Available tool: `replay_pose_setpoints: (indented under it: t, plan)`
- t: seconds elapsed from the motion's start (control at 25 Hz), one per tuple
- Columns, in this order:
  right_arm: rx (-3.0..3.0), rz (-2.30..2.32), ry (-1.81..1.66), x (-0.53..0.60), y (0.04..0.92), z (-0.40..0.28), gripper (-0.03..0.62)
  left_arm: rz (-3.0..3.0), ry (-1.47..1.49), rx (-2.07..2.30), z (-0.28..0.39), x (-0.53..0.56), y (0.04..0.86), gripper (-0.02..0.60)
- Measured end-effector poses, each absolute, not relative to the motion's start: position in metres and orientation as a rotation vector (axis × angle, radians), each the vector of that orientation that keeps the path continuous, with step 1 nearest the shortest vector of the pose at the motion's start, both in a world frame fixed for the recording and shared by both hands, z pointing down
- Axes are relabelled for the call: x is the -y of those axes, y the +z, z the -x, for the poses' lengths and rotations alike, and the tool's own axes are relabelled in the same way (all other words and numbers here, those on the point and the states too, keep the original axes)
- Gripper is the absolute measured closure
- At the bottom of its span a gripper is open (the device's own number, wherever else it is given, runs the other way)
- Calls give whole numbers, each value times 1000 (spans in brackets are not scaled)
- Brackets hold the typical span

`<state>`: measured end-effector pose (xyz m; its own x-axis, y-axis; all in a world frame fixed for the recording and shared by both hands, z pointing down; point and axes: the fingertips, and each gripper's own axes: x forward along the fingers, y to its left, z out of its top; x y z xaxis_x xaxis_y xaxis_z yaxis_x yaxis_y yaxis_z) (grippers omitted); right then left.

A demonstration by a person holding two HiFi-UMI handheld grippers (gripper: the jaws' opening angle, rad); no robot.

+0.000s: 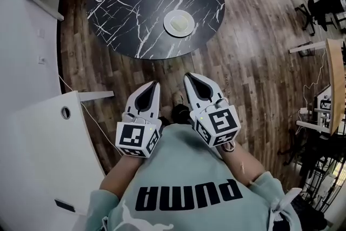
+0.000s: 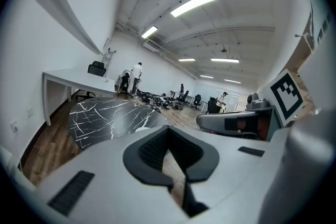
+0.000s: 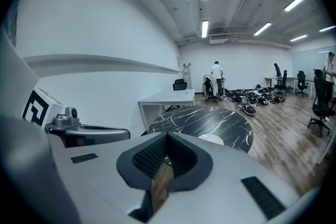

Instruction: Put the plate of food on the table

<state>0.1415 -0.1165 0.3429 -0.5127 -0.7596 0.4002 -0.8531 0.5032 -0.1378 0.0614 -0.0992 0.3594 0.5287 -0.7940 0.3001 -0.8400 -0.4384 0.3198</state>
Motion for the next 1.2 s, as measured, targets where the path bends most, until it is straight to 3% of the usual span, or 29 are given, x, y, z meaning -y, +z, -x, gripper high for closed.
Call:
replay_pose_setpoints:
  t: [0.32,0.8,1.2]
  plan:
    - [2509,-1304,449,80,351,-161,586,-2376,153,1385,-90,68,352,575]
    - [2573,-1257,430,47,361,-282,586,-2386,240,1458,-205,33,356,575]
    - [2632,-1199,385,19,355,-344,586,-2375,307,1545,-269,-2,357,575]
